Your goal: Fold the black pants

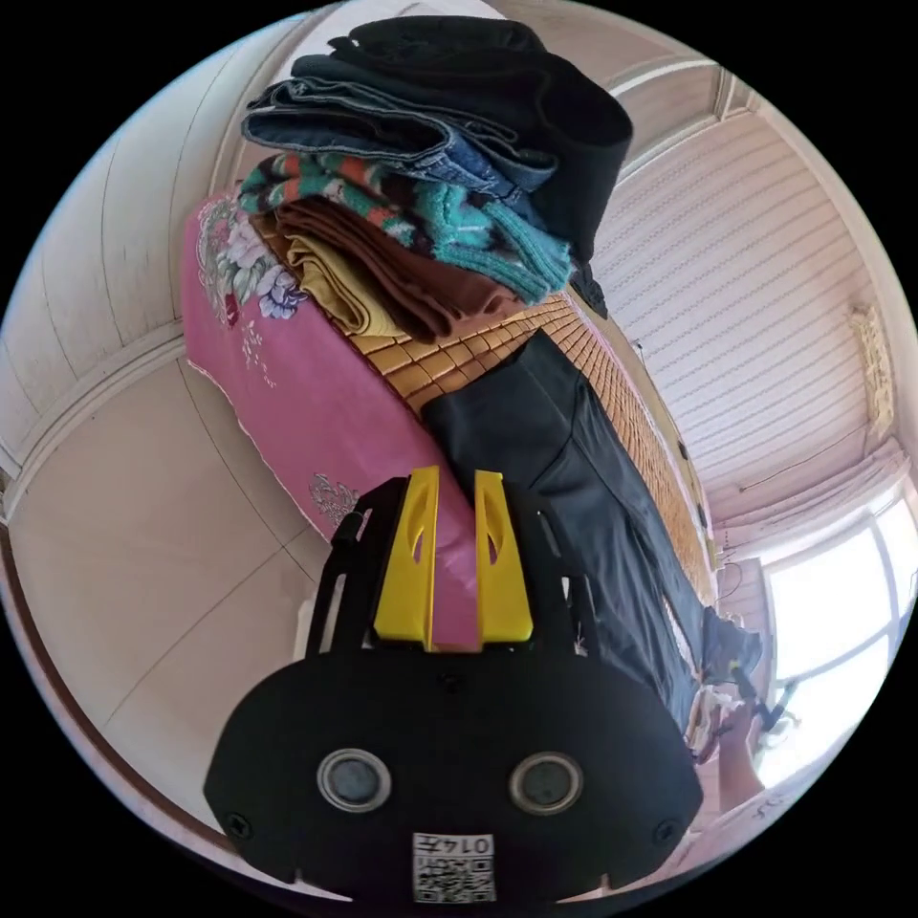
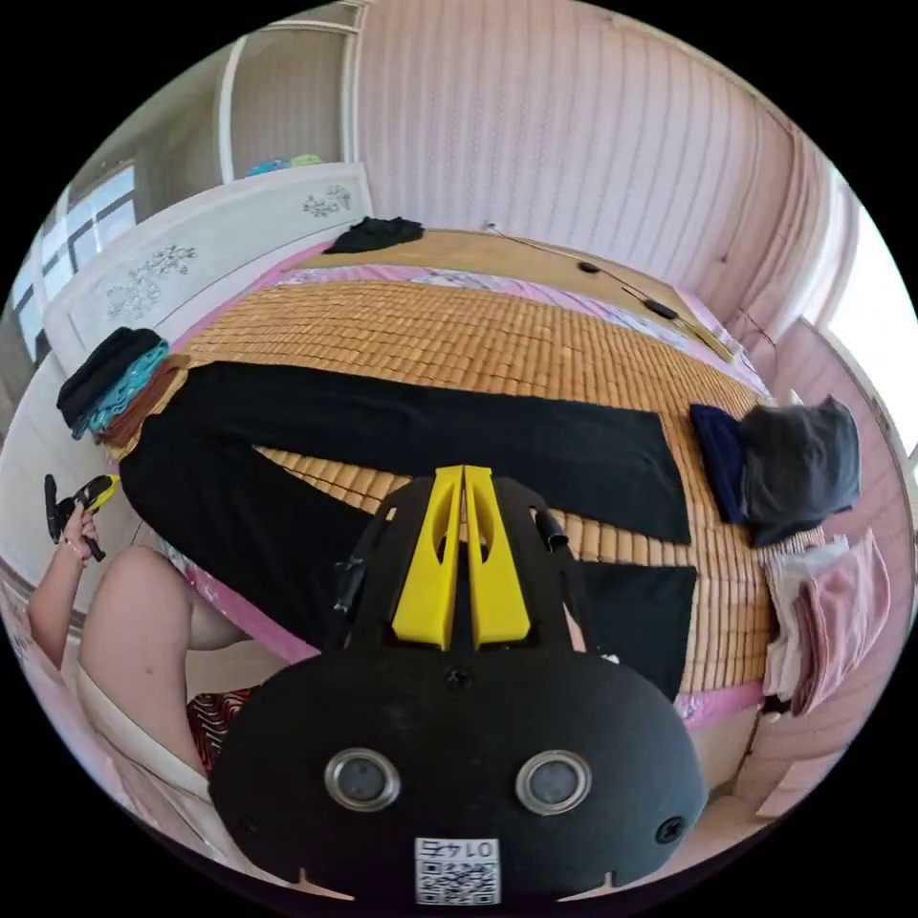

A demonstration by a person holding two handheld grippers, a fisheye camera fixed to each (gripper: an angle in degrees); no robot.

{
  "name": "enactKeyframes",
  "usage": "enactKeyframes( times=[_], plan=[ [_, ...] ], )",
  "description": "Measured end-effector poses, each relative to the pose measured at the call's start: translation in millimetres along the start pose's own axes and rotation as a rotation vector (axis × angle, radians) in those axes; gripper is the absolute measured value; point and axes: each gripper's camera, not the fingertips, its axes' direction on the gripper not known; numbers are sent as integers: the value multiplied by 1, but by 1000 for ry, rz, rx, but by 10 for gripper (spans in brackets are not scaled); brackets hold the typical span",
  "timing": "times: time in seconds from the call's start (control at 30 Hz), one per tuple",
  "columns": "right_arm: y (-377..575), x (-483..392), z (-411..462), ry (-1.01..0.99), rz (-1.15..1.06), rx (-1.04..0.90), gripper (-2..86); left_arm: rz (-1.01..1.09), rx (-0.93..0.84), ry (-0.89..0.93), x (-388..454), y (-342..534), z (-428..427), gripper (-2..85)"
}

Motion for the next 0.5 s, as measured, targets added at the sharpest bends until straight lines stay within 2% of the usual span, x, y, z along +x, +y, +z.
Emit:
enactKeyframes(
  times=[0.13, 0.23, 0.4, 0.5],
  plan=[
    [86, 141, -37, 64, 462, -161, 42, -46, -65, 71, 8, -6, 7, 96],
    [128, 201, -43, -81, 677, -184, 97, -64, -93, 69, 17, -13, 13, 109],
    [148, 251, -40, -277, 832, -177, 112, -27, -174, 15, 46, -26, 25, 108],
    [143, 267, -45, -333, 826, -176, 90, -3, -207, 14, 60, -31, 35, 93]
  ],
)
